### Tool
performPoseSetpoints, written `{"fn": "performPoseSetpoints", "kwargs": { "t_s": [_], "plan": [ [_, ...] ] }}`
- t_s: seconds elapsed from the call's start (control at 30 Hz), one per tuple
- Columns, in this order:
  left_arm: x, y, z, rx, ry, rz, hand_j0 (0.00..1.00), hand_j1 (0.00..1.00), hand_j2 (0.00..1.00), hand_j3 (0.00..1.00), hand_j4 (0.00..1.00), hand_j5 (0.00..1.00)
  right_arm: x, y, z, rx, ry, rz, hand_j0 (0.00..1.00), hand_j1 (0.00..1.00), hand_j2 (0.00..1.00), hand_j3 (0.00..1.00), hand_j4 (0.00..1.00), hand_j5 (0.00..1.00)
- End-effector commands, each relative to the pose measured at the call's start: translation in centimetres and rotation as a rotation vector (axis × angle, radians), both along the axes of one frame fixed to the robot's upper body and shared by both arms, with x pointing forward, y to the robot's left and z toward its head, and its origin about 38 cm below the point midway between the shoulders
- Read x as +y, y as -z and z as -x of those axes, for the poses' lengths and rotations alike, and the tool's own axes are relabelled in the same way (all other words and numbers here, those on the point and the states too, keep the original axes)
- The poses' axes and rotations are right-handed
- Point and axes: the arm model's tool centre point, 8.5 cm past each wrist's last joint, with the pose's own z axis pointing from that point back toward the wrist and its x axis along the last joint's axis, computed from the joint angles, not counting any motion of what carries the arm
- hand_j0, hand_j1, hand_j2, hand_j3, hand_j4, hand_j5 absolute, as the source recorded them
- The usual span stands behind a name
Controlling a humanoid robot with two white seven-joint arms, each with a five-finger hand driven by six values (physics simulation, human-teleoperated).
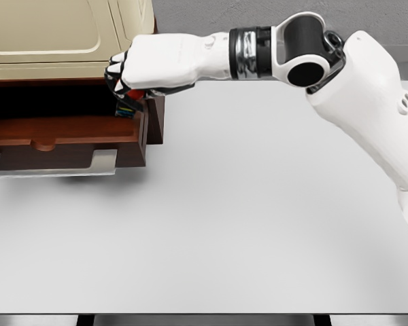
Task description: Open the cabinet drawer with left arm, and place a switch into the drawer with right arm
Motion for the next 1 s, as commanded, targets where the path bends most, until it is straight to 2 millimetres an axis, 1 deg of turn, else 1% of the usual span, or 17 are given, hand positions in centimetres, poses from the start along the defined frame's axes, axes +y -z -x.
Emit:
{"fn": "performPoseSetpoints", "kwargs": {
  "t_s": [0.0,0.1,0.23,0.43,0.57,0.67,0.73,0.8,0.83,0.87,0.93,0.97],
  "plan": [
    [-0.1,0.0,0.0,0.000,0.002,0.007,1.00,1.00,1.00,1.00,1.00,1.00,1.2,0.0,0.5,0.006,-0.026,-0.004,0.20,0.20,0.20,0.20,0.20,0.20],
    [0.0,0.0,0.0,-0.001,0.002,0.005,1.00,1.00,1.00,1.00,1.00,1.00,3.3,-0.3,1.1,-0.001,-0.067,0.004,0.19,0.19,0.19,0.19,0.19,0.19],
    [-0.1,0.0,0.0,-0.001,0.003,0.000,1.00,1.00,1.00,1.00,1.00,1.00,5.0,0.2,0.6,0.027,-0.068,0.018,0.19,0.19,0.19,0.19,0.19,0.19],
    [-0.1,0.1,0.0,-0.001,0.006,-0.002,1.00,1.00,1.00,1.00,1.00,1.00,6.5,0.1,-1.0,0.064,-0.036,0.017,0.19,0.19,0.19,0.19,0.19,0.19],
    [-0.1,0.1,0.0,-0.001,0.006,-0.002,1.00,1.00,1.00,1.00,1.00,1.00,7.8,0.0,-1.5,0.075,-0.027,0.022,0.19,0.19,0.19,0.19,0.19,0.19],
    [-0.1,0.1,0.0,-0.001,0.006,-0.004,1.00,1.00,1.00,1.00,1.00,1.00,8.2,0.3,-2.0,0.090,-0.013,0.026,0.19,0.19,0.19,0.19,0.19,0.19],
    [-0.1,0.2,0.0,0.002,0.007,-0.003,1.00,1.00,1.00,1.00,1.00,1.00,8.5,1.0,-2.4,0.104,-0.003,0.047,0.19,0.19,0.19,0.19,0.19,0.19],
    [-0.1,0.2,0.0,0.000,0.006,-0.003,1.00,1.00,1.00,1.00,1.00,1.00,8.9,1.1,-2.7,0.112,0.008,0.052,0.20,0.20,0.20,0.20,0.20,0.20],
    [-0.1,0.2,0.0,0.000,0.006,-0.003,1.00,1.00,1.00,1.00,1.00,1.00,9.1,1.2,-2.7,0.104,0.009,0.061,0.21,0.21,0.21,0.21,0.21,0.21],
    [-0.1,0.3,-0.1,0.002,0.007,-0.002,1.00,1.00,1.00,1.00,1.00,1.00,8.9,1.5,-3.2,0.104,0.028,0.071,0.25,0.25,0.25,0.25,0.25,0.25],
    [-0.2,0.3,-0.1,0.001,0.011,-0.001,1.00,1.00,1.00,1.00,1.00,1.00,8.9,1.6,-3.2,0.104,0.031,0.075,0.33,0.33,0.33,0.33,0.33,0.33],
    [-0.1,0.3,-0.1,0.001,0.008,-0.005,1.00,1.00,1.00,1.00,1.00,1.00,8.8,1.7,-3.3,0.086,0.039,0.088,0.54,0.54,0.54,0.54,0.54,0.54]
  ]
}}
